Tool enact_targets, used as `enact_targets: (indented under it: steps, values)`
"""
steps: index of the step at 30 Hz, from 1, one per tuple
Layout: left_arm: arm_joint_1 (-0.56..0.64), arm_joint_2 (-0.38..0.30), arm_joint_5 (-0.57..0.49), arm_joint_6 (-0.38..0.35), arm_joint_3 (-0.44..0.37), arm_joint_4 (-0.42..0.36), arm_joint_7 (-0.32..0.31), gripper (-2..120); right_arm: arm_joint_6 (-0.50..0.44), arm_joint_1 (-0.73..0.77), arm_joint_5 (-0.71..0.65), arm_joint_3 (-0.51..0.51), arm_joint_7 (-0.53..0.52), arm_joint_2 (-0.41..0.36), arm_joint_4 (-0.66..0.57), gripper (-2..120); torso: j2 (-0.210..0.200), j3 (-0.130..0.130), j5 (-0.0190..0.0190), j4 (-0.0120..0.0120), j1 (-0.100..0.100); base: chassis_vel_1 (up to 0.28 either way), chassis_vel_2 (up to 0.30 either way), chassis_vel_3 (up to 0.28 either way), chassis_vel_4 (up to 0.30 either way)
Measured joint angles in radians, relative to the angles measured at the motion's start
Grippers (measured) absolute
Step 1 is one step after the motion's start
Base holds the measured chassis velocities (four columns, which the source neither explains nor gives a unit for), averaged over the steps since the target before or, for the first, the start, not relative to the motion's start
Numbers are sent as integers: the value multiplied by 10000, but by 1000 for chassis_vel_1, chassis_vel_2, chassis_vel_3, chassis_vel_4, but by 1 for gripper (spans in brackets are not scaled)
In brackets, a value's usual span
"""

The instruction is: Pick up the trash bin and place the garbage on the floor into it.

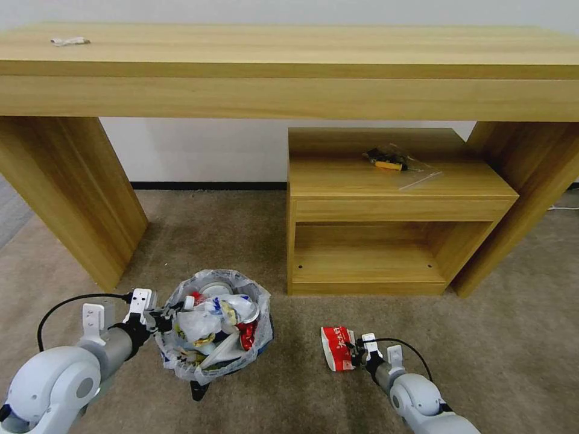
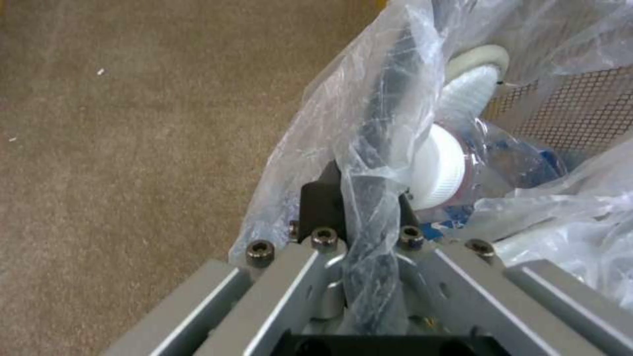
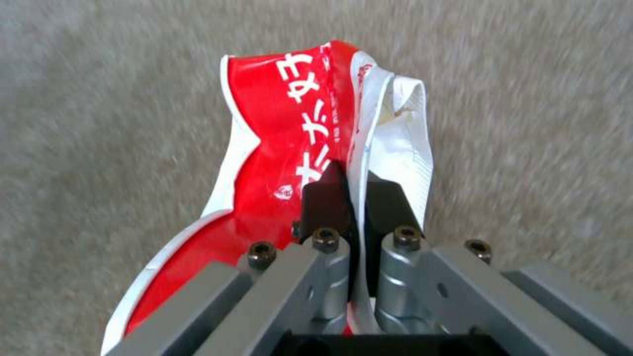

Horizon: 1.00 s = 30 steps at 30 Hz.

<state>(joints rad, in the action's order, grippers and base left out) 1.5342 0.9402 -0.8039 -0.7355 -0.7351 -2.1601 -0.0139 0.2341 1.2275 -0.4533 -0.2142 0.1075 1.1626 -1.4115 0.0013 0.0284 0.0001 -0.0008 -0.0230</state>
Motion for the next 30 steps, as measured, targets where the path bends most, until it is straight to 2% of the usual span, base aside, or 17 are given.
enact_targets:
  steps: [4,6,7,8,9,11,12,14,15,17,20,23,24,27,30]
  values:
    - [7,17,13,0,10,-23,0,0,-77,202,170,-264,123,-1,-423,0,0,0,2,0,0,0,0,0,0]
    - [22,56,52,1,26,-29,0,0,-48,577,438,-828,452,17,-1348,0,0,0,1,-1,1,0,0,0,0]
    - [22,56,52,1,26,-29,0,0,-48,577,438,-828,452,17,-1348,0,0,0,1,-1,1,0,0,0,0]
    - [26,75,67,1,29,-29,-1,0,25,738,472,-1063,545,5,-1817,0,-1,0,2,-2,0,0,0,0,0]
    - [28,109,92,1,31,-29,1,0,147,1030,376,-1406,651,-210,-2825,0,0,0,2,0,1,0,0,0,0]
    - [29,114,95,1,30,-29,3,0,168,1066,352,-1449,665,-247,-2960,0,0,0,1,0,0,0,0,0,0]
    - [23,143,140,1,40,-18,33,0,390,1327,84,-1801,753,-567,-4100,0,1,-1,-5,-2,1,0,0,0,0]
    - [-35,171,184,1,131,18,68,0,645,1511,-234,-2086,824,-950,-5536,0,2,0,3,-3,1,0,0,0,0]
    - [-35,171,184,1,131,18,68,0,645,1511,-234,-2086,824,-950,-5536,0,2,0,3,-3,1,0,0,0,0]
    - [-122,173,188,2,260,63,74,0,790,1430,-375,-2114,882,-1171,-6436,0,2,0,-5,-2,1,0,0,0,0]
    - [-230,151,189,1,400,138,75,0,1017,1091,-576,-1927,903,-1385,-7107,0,2,-1,2,-2,2,0,0,0,0]
    - [-423,-46,163,2,662,264,71,0,1578,-296,-1261,-1086,855,-1946,-7879,0,3,0,0,1,2,0,0,0,0]
    - [-423,-46,163,2,662,264,71,0,1578,-296,-1261,-1086,855,-1946,-7879,0,3,0,0,1,2,0,0,0,0]
    - [-634,-371,44,2,959,308,50,0,2042,-1765,-2090,180,708,-2386,-8059,0,1,0,0,4,1,0,0,0,0]
    - [-805,-541,-95,2,1113,333,-14,0,2345,-2464,-2433,784,800,-2511,-7958,0,2,1,-1,-3,1,0,0,0,0]
